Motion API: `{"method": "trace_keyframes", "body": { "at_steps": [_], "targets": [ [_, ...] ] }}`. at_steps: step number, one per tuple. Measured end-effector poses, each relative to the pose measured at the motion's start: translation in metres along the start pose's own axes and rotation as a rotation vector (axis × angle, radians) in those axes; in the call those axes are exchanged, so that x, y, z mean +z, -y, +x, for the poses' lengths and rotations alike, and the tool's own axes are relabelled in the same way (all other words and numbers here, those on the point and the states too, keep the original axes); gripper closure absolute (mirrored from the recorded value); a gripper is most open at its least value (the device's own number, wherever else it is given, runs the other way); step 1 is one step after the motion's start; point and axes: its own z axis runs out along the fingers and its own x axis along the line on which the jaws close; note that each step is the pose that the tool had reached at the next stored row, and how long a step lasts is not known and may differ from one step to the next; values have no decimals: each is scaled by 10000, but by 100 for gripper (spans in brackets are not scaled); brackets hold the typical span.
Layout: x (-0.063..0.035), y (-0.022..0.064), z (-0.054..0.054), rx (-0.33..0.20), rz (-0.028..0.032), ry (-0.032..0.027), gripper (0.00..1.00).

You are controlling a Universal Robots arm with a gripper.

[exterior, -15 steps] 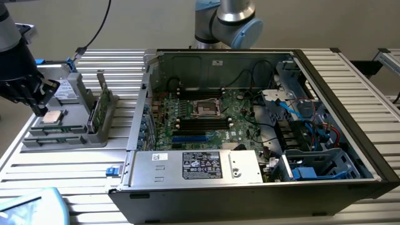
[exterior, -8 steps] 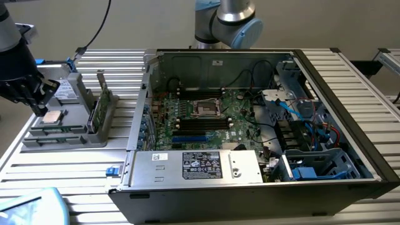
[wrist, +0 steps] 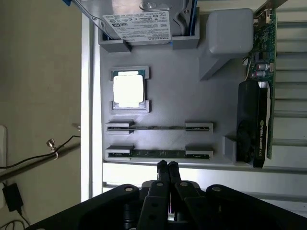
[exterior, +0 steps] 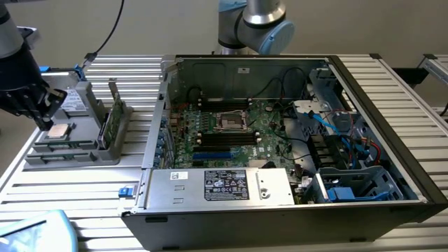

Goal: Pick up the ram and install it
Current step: 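Pick up the ram and move it above insertion slot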

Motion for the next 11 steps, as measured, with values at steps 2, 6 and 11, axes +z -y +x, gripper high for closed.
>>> {"method": "trace_keyframes", "body": {
  "at_steps": [2, 6, 11],
  "targets": [
    [3, 0, 0, -357, 41, -12, 90],
    [11, 0, -1, -1084, 122, -35, 90],
    [23, 1, -2, -1977, 223, -63, 90]
  ]
}}
